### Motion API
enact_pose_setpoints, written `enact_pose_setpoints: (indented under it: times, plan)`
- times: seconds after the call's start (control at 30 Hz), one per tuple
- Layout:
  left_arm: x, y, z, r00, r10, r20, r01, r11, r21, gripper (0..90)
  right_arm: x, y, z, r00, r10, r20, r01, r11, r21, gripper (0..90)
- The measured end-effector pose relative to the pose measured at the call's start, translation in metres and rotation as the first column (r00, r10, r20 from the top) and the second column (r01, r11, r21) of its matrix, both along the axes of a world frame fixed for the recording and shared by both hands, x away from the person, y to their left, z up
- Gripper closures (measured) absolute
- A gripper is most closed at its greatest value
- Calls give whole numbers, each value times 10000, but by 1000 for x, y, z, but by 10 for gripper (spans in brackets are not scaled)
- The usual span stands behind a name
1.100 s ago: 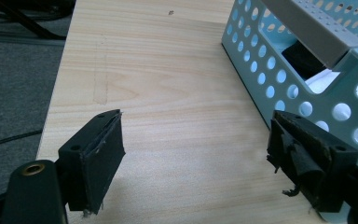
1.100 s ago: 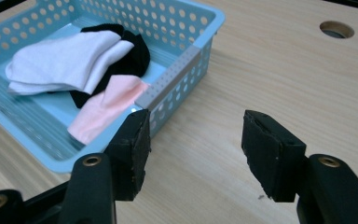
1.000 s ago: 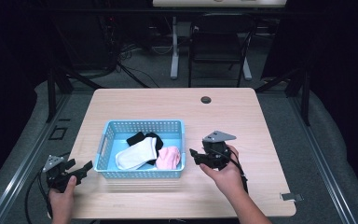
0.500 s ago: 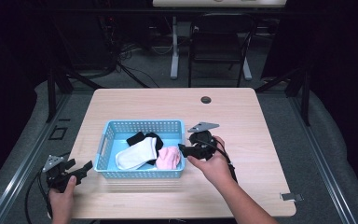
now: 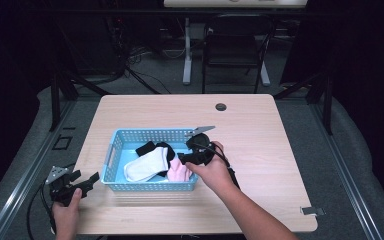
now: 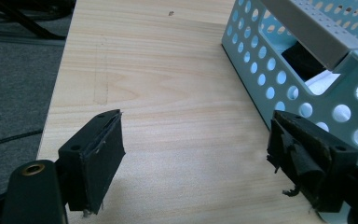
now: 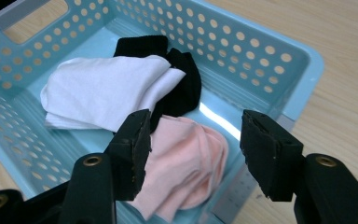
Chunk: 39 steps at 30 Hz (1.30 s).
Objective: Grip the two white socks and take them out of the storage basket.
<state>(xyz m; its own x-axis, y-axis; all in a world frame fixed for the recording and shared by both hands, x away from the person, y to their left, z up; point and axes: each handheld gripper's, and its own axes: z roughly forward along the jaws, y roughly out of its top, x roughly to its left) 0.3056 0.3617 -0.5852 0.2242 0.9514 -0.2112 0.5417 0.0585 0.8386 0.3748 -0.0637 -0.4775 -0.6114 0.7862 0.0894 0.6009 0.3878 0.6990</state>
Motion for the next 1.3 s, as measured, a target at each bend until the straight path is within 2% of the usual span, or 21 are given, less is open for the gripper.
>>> enact_pose_setpoints:
  times: [0.23,0.4,0.43,0.57,0.77,0.8,0.83,0.93,0.97,1.07,1.13,1.17,1.27,1.3]
  plan:
    - [0,0,0,10000,-5,12,5,10000,-7,183,13,17,-5,9978,-184,-632,192,9997,118,449]
    - [0,0,0,10000,-9,10,9,10000,-9,183,22,26,-9,9915,-440,-1228,528,9962,694,463]
    - [0,0,0,10000,-9,10,9,10000,-9,183,24,28,-10,9902,-452,-1318,543,9963,664,466]
    - [0,0,0,10000,-17,14,17,10000,-6,183,28,33,-12,9886,-514,-1417,611,9960,652,469]
    - [0,0,0,10000,-14,43,14,10000,-13,183,33,46,-14,9813,-565,-1838,722,9942,799,500]
    - [0,0,0,10000,-16,43,16,10000,-11,183,33,49,-14,9789,-607,-1950,797,9927,910,509]
    - [0,0,0,9999,-14,105,14,10000,-7,183,35,52,-15,9715,-533,-2310,764,9928,923,536]
    - [0,0,0,10000,-37,89,37,10000,5,183,37,58,-19,9624,-482,-2672,806,9905,1116,559]
    - [0,0,0,10000,-37,89,37,10000,5,183,37,58,-19,9624,-482,-2672,806,9905,1116,559]
    - [0,0,0,9999,-14,110,14,10000,-14,184,39,65,-24,9515,-542,-3027,875,9914,974,597]
    - [0,0,0,9999,-6,115,7,10000,-19,183,39,67,-25,9510,-516,-3049,869,9909,1033,601]
    - [0,0,0,9999,-11,110,11,10000,-18,183,40,70,-27,9452,-592,-3210,939,9912,938,616]
    - [0,-1,0,9999,-13,113,13,10000,-15,183,40,73,-29,9448,-638,-3213,967,9915,874,634]
    - [0,-1,1,9999,-34,103,34,10000,2,183,41,74,-29,9405,-587,-3347,893,9930,767,639]
